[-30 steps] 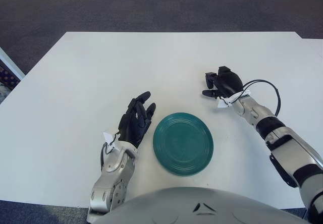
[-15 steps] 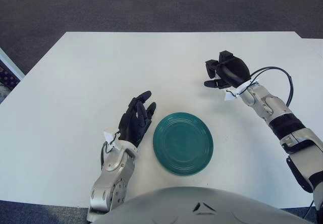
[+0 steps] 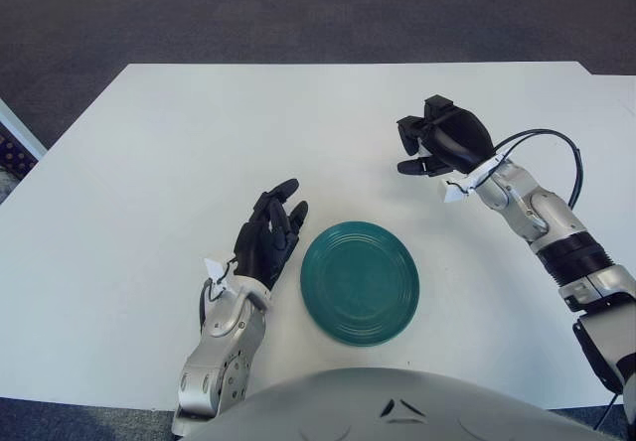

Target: Put the charger into the plate.

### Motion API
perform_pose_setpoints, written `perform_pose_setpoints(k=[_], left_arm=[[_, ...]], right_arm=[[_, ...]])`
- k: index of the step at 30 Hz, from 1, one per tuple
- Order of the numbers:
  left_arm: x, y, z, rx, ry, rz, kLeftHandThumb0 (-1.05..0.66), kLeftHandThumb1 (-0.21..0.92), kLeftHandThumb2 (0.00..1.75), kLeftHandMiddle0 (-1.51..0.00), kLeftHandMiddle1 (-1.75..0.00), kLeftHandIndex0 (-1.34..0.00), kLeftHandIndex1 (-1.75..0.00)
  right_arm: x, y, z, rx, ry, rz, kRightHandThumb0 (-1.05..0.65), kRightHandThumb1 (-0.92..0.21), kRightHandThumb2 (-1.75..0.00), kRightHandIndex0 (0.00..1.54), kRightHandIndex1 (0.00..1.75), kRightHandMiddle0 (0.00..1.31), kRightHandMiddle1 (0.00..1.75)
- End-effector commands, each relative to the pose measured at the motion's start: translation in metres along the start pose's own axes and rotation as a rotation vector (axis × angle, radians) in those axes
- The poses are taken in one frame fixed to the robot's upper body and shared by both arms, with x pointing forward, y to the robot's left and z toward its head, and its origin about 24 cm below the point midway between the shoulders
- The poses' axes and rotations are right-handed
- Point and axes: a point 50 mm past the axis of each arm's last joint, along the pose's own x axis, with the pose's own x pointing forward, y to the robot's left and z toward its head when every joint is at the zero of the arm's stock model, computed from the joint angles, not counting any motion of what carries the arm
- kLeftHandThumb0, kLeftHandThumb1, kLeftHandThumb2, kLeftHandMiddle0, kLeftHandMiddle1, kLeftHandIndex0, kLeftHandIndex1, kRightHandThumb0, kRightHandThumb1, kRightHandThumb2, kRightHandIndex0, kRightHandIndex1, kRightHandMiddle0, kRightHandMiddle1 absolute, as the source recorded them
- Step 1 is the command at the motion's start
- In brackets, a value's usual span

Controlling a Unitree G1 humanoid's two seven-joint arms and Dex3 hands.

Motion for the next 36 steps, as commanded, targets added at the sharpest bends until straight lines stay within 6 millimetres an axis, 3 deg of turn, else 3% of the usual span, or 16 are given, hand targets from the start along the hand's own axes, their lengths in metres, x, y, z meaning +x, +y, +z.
perform_pose_setpoints(k=[1, 5, 11, 22, 30, 36], left_arm=[[0.002, 0.0, 0.001, 0.006, -0.008, -0.001, -0.97, 0.92, 0.84, -0.55, -0.02, -0.28, -0.88], [0.002, 0.0, 0.001, 0.002, -0.01, -0.004, -0.96, 0.92, 0.84, -0.56, -0.02, -0.29, -0.89], [0.003, -0.001, 0.0, -0.001, -0.011, 0.006, -0.93, 0.92, 0.84, -0.55, -0.02, -0.28, -0.89], [0.005, 0.0, -0.001, 0.009, -0.008, 0.019, -0.91, 0.92, 0.83, -0.52, 0.0, -0.22, -0.85], [0.006, 0.002, -0.003, -0.011, 0.001, 0.03, -0.92, 0.92, 0.84, -0.57, -0.03, -0.21, -0.85], [0.005, 0.001, -0.001, -0.018, -0.006, 0.021, -0.92, 0.92, 0.86, -0.53, -0.01, -0.2, -0.85]], right_arm=[[-0.003, -0.006, 0.002, 0.004, -0.01, 0.005, -0.46, -0.92, -0.66, 0.91, 1.75, 0.72, 1.75], [-0.004, -0.006, 0.015, 0.022, -0.051, 0.029, -0.47, -0.92, -0.66, 0.92, 1.75, 0.72, 1.75], [-0.01, -0.005, 0.053, 0.09, -0.16, 0.062, -0.47, -0.92, -0.65, 0.94, 1.75, 0.71, 1.75], [-0.02, -0.015, 0.09, 0.048, -0.338, 0.083, -0.45, -0.92, -0.63, 0.97, 1.75, 0.7, 1.75], [-0.024, -0.019, 0.115, 0.017, -0.423, 0.07, -0.45, -0.92, -0.59, 1.02, 1.75, 0.77, 1.75], [-0.028, -0.018, 0.13, 0.02, -0.446, 0.051, -0.49, -0.92, -0.58, 1.12, 1.75, 0.9, 1.75]])
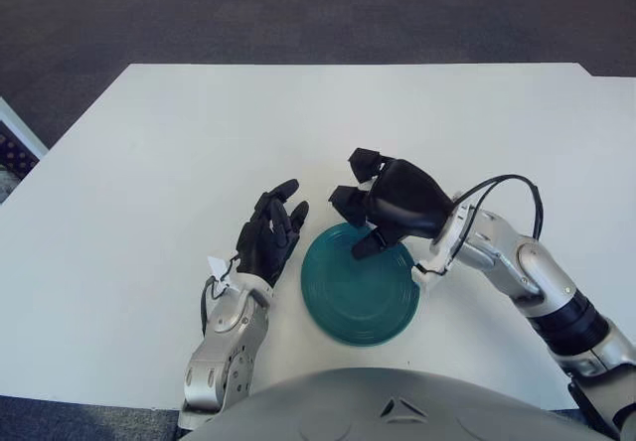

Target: Put the charger into the plate.

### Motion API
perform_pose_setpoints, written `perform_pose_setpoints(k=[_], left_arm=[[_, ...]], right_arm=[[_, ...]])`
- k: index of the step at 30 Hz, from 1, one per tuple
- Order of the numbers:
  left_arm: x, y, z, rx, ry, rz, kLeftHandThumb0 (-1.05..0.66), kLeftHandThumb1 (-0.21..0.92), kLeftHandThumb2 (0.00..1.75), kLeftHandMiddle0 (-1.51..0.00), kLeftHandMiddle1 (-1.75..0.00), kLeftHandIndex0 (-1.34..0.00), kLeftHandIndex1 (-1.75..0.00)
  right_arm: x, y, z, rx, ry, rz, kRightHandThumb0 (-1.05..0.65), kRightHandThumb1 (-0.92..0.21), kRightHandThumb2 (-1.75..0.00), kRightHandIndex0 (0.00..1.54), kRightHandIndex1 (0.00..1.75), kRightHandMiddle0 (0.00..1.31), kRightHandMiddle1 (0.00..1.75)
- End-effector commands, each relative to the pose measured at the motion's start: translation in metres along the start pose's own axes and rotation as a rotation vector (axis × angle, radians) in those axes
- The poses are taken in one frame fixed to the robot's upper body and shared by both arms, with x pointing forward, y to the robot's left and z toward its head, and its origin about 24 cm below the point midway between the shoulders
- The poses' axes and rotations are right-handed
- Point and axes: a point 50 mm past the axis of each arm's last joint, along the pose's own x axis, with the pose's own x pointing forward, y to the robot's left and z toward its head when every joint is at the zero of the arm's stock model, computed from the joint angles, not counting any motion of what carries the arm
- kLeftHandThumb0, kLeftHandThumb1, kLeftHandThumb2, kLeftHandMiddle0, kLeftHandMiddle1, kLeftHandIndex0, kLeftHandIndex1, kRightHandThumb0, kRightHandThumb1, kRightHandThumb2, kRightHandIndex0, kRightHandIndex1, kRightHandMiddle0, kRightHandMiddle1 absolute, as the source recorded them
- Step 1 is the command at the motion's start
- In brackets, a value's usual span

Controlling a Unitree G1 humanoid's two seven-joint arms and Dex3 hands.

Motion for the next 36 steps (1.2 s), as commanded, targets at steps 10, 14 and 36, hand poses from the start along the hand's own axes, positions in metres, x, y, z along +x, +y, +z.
perform_pose_setpoints(k=[10, 14, 36], left_arm=[[0.001, -0.004, 0.004, 0.007, -0.015, 0.016, -0.91, 0.92, 0.9, -0.53, -0.01, -0.24, -0.87], [0.001, -0.005, 0.004, -0.002, -0.012, 0.019, -0.91, 0.92, 0.91, -0.55, -0.01, -0.24, -0.87], [0.002, -0.006, 0.004, -0.008, -0.018, -0.004, -0.92, 0.92, 0.9, -0.55, -0.01, -0.3, -0.87]], right_arm=[[-0.002, 0.013, 0.01, 0.055, 0.009, 0.015, -0.49, -0.86, -0.65, 1.2, 1.75, 0.95, 1.75], [-0.003, 0.019, 0.01, 0.07, 0.005, 0.034, -0.49, -0.85, -0.67, 1.24, 1.75, 0.98, 1.75], [-0.009, 0.054, 0.012, 0.183, 0.002, 0.184, -0.48, -0.81, -0.77, 1.3, 1.75, 1.01, 1.75]])
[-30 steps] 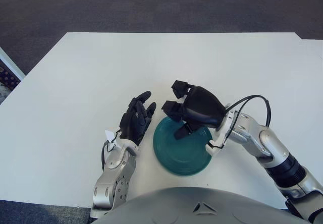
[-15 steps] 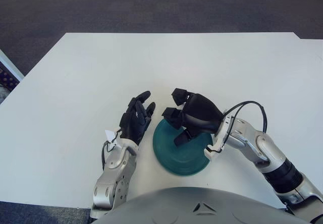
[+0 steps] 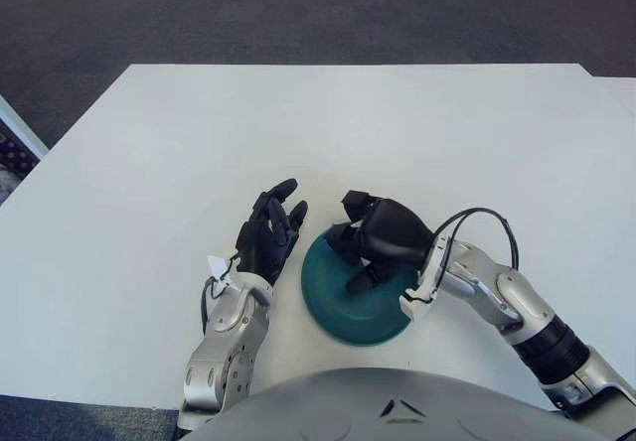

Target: Put the charger into the plate.

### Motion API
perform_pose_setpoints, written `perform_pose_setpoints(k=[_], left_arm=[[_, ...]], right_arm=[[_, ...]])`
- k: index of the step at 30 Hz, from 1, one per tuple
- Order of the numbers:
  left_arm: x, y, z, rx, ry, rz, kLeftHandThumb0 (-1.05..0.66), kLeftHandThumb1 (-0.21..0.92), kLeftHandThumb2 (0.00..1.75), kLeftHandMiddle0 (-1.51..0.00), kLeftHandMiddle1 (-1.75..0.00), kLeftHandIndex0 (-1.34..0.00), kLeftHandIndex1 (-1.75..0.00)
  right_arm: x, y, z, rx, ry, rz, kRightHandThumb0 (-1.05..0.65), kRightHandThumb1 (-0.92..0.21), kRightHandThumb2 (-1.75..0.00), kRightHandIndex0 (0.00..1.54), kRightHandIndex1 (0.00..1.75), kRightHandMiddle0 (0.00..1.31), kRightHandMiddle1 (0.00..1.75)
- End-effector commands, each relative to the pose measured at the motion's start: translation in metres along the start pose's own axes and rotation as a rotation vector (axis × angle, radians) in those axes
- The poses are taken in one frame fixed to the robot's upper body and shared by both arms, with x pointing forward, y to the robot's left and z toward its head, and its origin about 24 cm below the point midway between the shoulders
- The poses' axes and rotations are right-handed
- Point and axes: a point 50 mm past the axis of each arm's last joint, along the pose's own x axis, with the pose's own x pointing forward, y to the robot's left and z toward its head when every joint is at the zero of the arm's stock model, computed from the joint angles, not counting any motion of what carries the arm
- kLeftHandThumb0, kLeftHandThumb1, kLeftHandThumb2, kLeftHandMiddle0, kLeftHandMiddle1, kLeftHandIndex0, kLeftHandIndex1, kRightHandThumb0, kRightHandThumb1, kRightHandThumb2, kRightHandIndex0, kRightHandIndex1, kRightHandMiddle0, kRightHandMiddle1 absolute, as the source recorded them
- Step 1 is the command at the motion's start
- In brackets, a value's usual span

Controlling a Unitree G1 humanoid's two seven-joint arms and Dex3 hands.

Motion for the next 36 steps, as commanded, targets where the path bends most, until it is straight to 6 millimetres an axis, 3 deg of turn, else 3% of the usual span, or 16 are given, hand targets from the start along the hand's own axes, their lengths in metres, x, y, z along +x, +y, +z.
perform_pose_setpoints(k=[1, 9, 14, 23, 27, 29, 33, 34, 35, 36], left_arm=[[0.002, -0.004, 0.002, -0.011, -0.018, -0.016, -0.92, 0.92, 0.9, -0.55, -0.01, -0.3, -0.87], [0.002, -0.005, 0.003, -0.009, -0.019, -0.024, -0.91, 0.92, 0.89, -0.55, -0.01, -0.31, -0.87], [0.002, -0.005, 0.004, -0.014, -0.019, -0.023, -0.9, 0.92, 0.9, -0.56, -0.01, -0.32, -0.87], [0.003, -0.005, 0.003, -0.016, -0.01, -0.029, -0.87, 0.92, 0.92, -0.52, 0.0, -0.28, -0.83], [0.003, -0.006, 0.002, -0.014, -0.008, -0.035, -0.87, 0.92, 0.92, -0.53, -0.01, -0.26, -0.82], [0.003, -0.006, 0.002, -0.014, -0.007, -0.041, -0.88, 0.92, 0.91, -0.54, -0.01, -0.25, -0.81], [0.003, -0.006, 0.002, -0.016, -0.006, -0.043, -0.87, 0.92, 0.92, -0.56, -0.02, -0.26, -0.81], [0.003, -0.006, 0.002, -0.016, -0.005, -0.041, -0.87, 0.92, 0.92, -0.56, -0.02, -0.25, -0.81], [0.003, -0.006, 0.002, -0.016, -0.005, -0.041, -0.87, 0.92, 0.92, -0.56, -0.02, -0.25, -0.81], [0.003, -0.006, 0.002, -0.016, -0.004, -0.04, -0.87, 0.92, 0.92, -0.56, -0.02, -0.25, -0.81]], right_arm=[[0.001, 0.002, 0.0, 0.006, -0.011, 0.038, -0.48, -0.81, -0.77, 1.3, 1.75, 1.01, 1.75], [0.001, 0.008, 0.004, 0.032, -0.033, 0.045, -0.48, -0.83, -0.74, 1.26, 1.75, 0.94, 1.75], [0.002, 0.014, 0.007, 0.045, -0.024, 0.076, -0.47, -0.9, -0.64, 1.18, 1.75, 0.86, 1.75], [0.004, 0.02, 0.006, 0.006, -0.025, 0.088, -0.63, -0.92, -0.69, 0.64, 1.75, 0.35, 1.75], [0.004, 0.022, 0.004, -0.001, -0.024, 0.118, -0.7, -0.92, -0.75, 0.47, 1.75, 0.21, 1.7], [0.004, 0.022, 0.003, -0.005, -0.027, 0.144, -0.77, -0.92, -0.83, 0.3, 1.63, 0.12, 1.52], [0.006, 0.019, 0.002, -0.017, -0.028, 0.182, -0.85, -0.92, -0.92, 0.19, 1.3, 0.03, 1.24], [0.006, 0.018, 0.001, -0.02, -0.03, 0.188, -0.87, -0.92, -0.94, 0.2, 1.11, 0.02, 1.15], [0.006, 0.017, 0.001, -0.022, -0.031, 0.193, -0.89, -0.92, -0.96, 0.22, 0.82, 0.01, 0.95], [0.006, 0.015, 0.0, -0.023, -0.032, 0.196, -0.9, -0.92, -0.97, 0.24, 0.69, 0.01, 0.88]])
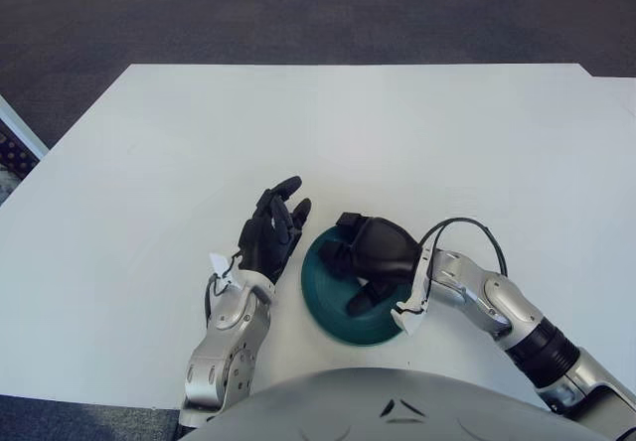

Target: Put the charger into the plate.

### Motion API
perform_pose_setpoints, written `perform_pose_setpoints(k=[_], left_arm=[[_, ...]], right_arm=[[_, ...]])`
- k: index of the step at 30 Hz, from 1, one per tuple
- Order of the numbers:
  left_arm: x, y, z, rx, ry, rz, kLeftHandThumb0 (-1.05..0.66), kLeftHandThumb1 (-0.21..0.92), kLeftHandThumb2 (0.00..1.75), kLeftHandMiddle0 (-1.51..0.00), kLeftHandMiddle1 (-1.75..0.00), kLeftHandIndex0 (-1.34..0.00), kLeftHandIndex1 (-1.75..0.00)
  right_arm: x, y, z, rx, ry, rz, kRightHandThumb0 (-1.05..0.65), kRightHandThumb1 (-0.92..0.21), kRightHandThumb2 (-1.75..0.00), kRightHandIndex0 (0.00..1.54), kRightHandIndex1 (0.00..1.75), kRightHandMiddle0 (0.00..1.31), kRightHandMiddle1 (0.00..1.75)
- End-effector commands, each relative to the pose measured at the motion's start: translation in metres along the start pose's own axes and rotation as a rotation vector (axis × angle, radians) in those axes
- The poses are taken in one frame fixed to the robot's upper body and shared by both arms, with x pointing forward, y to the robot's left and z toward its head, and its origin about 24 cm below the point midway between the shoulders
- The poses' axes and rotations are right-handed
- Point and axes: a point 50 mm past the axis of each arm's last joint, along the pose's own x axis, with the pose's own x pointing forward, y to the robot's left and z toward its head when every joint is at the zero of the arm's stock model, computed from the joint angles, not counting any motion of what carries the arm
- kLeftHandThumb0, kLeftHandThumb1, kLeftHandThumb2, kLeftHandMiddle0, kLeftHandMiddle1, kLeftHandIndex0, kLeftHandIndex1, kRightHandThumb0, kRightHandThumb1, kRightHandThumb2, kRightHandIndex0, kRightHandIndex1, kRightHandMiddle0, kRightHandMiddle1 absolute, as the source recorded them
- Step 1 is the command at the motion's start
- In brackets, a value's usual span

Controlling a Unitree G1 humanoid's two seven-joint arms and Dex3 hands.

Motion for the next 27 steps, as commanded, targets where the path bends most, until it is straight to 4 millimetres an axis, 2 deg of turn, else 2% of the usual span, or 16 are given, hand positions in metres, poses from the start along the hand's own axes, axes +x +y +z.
perform_pose_setpoints(k=[1, 2, 5, 9, 15, 27], left_arm=[[0.002, -0.002, 0.001, -0.009, -0.002, -0.012, -0.87, 0.92, 0.93, -0.56, -0.02, -0.25, -0.8], [0.002, -0.002, 0.001, -0.008, -0.002, -0.011, -0.87, 0.92, 0.93, -0.57, -0.02, -0.25, -0.8], [0.004, 0.001, 0.002, 0.002, -0.005, -0.007, -0.87, 0.92, 0.94, -0.54, -0.01, -0.21, -0.78], [0.008, 0.006, 0.006, 0.014, -0.029, 0.02, -0.87, 0.92, 0.94, -0.51, 0.0, -0.18, -0.75], [0.011, 0.01, 0.012, 0.051, -0.067, 0.05, -0.91, 0.92, 0.94, -0.47, 0.0, -0.13, -0.71], [0.013, 0.016, 0.015, 0.041, -0.065, 0.101, -0.96, 0.92, 0.96, -0.33, 0.0, -0.01, -0.6]], right_arm=[[-0.001, -0.005, -0.004, -0.02, 0.005, 0.03, -0.92, -0.92, -0.99, 0.26, 0.47, 0.01, 0.73], [-0.002, -0.006, -0.005, -0.018, 0.004, 0.031, -0.94, -0.92, -1.01, 0.28, 0.32, 0.0, 0.64], [-0.003, -0.006, -0.006, -0.011, 0.007, 0.03, -0.99, -0.92, -1.05, 0.2, 0.11, 0.0, 0.34], [-0.013, 0.001, -0.006, 0.024, 0.007, 0.007, -1.03, -0.92, -1.06, 0.07, 0.03, 0.0, 0.1], [-0.015, -0.002, -0.003, 0.068, -0.019, -0.033, -1.05, -0.92, -1.03, 0.01, 0.0, 0.0, 0.01], [-0.021, -0.016, -0.002, 0.043, -0.062, -0.03, -1.05, -0.92, -0.98, 0.0, 0.0, 0.0, 0.0]])
